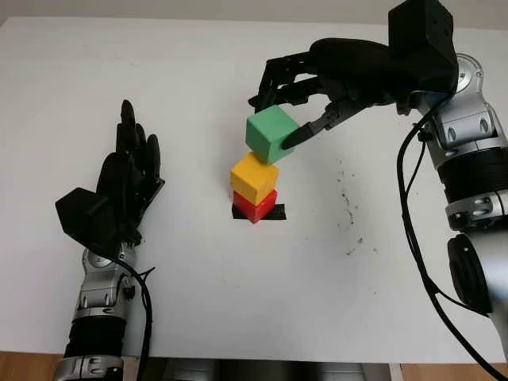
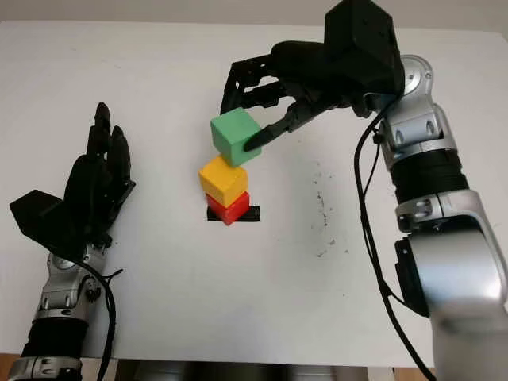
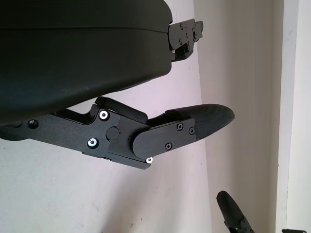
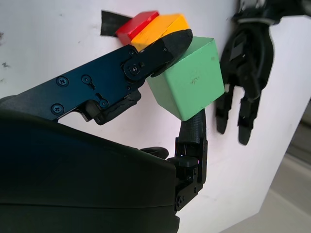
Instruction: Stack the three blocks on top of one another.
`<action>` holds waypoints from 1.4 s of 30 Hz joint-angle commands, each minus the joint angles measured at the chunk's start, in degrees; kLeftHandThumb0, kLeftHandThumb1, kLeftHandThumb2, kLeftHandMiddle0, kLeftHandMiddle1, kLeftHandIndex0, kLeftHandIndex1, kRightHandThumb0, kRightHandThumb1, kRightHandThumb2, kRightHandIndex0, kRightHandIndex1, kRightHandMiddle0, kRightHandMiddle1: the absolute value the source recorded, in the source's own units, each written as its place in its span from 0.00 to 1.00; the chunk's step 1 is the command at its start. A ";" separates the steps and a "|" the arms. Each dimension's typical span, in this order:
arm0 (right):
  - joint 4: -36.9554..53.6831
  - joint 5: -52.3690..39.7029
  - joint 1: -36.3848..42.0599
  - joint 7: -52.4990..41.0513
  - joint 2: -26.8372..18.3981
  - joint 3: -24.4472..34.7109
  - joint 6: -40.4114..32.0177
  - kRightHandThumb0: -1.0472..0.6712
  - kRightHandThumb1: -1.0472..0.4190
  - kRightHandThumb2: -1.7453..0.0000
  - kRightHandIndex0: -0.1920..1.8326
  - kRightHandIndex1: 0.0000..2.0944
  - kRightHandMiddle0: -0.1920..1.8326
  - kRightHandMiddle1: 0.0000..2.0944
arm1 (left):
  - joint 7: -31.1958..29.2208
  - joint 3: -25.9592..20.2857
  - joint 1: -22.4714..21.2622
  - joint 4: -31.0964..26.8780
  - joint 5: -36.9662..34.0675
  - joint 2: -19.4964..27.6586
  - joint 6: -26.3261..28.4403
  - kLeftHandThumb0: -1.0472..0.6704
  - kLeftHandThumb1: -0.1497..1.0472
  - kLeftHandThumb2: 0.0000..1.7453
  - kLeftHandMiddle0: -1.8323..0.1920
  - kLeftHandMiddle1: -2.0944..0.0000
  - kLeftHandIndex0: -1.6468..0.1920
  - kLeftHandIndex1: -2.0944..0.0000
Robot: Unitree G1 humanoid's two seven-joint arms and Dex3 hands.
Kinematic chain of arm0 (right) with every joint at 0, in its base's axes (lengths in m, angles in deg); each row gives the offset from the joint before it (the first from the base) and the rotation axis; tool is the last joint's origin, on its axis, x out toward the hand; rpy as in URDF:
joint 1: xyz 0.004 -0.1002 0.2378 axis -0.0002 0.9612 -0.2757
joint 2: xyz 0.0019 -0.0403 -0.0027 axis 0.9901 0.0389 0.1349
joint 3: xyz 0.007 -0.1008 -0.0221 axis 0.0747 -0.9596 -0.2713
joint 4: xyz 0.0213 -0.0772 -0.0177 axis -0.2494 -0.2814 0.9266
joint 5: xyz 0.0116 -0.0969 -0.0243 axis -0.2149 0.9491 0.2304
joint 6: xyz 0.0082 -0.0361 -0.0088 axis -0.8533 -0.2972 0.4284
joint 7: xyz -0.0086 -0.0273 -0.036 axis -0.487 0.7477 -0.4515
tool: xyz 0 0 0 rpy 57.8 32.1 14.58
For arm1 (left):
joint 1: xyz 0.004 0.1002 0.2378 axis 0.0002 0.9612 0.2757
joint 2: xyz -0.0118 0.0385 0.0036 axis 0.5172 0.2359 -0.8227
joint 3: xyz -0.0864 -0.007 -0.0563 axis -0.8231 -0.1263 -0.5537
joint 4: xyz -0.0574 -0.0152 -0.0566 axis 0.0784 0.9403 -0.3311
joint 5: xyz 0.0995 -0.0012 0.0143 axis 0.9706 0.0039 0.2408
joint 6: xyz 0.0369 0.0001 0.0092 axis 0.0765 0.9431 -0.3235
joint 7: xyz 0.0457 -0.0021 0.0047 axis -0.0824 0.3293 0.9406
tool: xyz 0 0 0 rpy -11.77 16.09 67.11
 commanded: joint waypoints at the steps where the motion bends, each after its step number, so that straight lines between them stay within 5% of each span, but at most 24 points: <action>1: -0.06 -1.24 -2.03 -1.20 0.27 1.03 -0.20 0.32 0.06 0.97 0.25 0.00 0.29 0.78 | 0.09 0.29 1.10 -0.53 0.23 -0.21 0.00 0.24 1.00 0.37 1.00 1.00 1.00 1.00; 42: -7.36 -0.56 -4.48 -3.08 5.73 0.24 0.24 0.33 0.07 0.97 0.24 0.01 0.28 0.80 | 0.96 0.79 2.93 -2.53 0.99 -0.95 0.25 0.24 1.00 0.38 1.00 1.00 1.00 1.00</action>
